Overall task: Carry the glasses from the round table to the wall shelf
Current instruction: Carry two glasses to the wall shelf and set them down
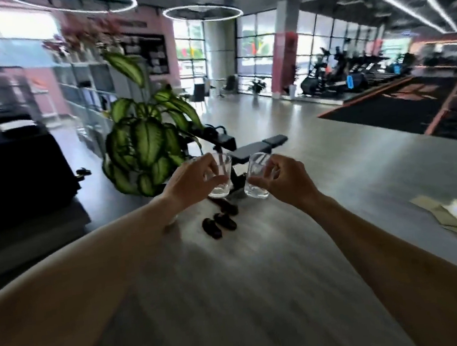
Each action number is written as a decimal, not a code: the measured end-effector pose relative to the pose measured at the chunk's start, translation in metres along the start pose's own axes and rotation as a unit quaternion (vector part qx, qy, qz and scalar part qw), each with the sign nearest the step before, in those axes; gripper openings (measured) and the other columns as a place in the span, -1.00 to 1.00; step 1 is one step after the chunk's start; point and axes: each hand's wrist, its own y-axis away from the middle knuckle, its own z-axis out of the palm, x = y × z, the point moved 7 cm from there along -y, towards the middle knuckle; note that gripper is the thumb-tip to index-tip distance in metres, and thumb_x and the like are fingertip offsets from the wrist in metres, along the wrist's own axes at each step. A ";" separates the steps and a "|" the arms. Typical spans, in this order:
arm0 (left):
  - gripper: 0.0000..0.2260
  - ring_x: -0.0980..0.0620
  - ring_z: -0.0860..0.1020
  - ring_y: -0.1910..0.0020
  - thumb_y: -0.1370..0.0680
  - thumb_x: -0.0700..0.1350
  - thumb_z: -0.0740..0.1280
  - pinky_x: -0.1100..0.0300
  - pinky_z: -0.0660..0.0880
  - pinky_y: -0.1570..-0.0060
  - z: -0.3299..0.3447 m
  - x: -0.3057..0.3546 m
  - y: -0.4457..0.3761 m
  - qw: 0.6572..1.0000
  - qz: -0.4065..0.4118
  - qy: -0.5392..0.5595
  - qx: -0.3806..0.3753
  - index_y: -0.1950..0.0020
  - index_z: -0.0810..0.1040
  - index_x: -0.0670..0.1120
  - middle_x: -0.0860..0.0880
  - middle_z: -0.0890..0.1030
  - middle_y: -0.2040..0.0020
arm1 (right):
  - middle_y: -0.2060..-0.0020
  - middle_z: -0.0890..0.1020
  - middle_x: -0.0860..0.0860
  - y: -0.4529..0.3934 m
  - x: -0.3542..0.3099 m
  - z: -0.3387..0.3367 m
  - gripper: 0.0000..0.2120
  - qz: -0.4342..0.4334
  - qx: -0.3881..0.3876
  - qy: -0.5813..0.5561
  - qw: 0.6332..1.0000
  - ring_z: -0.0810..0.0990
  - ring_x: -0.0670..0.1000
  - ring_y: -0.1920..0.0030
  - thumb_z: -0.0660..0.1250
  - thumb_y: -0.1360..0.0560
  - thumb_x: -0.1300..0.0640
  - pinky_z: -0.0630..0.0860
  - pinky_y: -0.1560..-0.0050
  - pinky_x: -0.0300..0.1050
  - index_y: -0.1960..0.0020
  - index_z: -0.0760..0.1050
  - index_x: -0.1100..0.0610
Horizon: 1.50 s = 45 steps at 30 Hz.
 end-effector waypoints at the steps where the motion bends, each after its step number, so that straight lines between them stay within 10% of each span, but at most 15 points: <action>1: -0.73 0.03 0.62 0.15 -0.41 0.18 0.46 0.06 0.56 0.09 -0.006 -0.010 -0.007 1.000 -0.011 -0.006 0.007 0.12 0.50 0.04 0.06 0.66 0.14 | 0.36 0.58 -0.14 -0.014 -0.002 0.011 -0.63 -0.010 -0.015 -0.005 1.000 0.52 -0.20 0.33 0.61 -0.30 -0.12 0.38 0.33 -0.23 0.24 0.51 0.08; 20: -0.73 0.07 0.63 0.13 -0.39 0.19 0.47 -0.01 0.56 0.02 -0.190 -0.246 0.029 0.947 -0.266 -0.118 0.138 0.16 0.46 0.08 0.06 0.66 0.14 | 0.47 0.56 -0.10 -0.180 -0.171 0.303 -0.60 -0.185 -0.205 -0.149 0.950 0.53 -0.09 0.38 0.62 -0.26 -0.14 0.48 0.25 -0.13 0.34 0.44 0.03; 45: -0.74 0.03 0.62 0.01 -0.44 0.19 0.44 0.03 0.60 -0.01 -0.446 -0.575 0.102 0.886 -0.359 -0.217 0.199 0.13 0.46 0.07 0.00 0.64 -0.01 | 0.35 0.63 -0.09 -0.274 -0.483 0.649 -0.62 -0.290 -0.276 -0.198 0.895 0.62 -0.03 0.29 0.63 -0.24 -0.13 0.49 0.25 -0.17 0.31 0.51 0.07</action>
